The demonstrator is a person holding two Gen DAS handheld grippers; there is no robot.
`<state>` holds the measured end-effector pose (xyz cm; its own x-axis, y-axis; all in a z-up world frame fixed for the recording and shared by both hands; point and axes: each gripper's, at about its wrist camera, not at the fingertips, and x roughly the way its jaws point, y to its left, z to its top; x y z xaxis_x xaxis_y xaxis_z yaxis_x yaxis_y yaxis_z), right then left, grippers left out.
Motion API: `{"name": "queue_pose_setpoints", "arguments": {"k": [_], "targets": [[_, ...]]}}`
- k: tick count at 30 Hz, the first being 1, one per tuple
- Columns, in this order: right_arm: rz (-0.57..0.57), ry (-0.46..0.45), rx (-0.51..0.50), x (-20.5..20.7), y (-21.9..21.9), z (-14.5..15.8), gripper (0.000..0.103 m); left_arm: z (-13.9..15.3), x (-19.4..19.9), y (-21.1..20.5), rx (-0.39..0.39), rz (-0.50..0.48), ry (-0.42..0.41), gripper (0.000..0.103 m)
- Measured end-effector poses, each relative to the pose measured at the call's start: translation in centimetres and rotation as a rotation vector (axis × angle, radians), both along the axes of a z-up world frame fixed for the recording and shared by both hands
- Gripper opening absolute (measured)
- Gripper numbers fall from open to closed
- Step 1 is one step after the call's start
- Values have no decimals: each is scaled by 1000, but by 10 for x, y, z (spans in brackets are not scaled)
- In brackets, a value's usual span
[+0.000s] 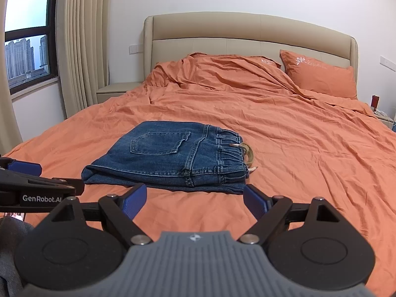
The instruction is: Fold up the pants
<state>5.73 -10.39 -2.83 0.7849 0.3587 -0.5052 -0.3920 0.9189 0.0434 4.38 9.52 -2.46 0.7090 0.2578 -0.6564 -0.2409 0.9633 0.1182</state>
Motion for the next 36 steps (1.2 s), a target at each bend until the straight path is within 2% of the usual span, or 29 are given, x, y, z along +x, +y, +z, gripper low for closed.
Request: {"name": "queue_pose_setpoints", "arguments": {"k": [21,36], "targets": [[-1,-1,2,-1,0,0,81,4,0,2,-6,-20,-11,92],[-1,2,0,0,2,0,82,5,3,-1,24,-53,-35,92]]}}
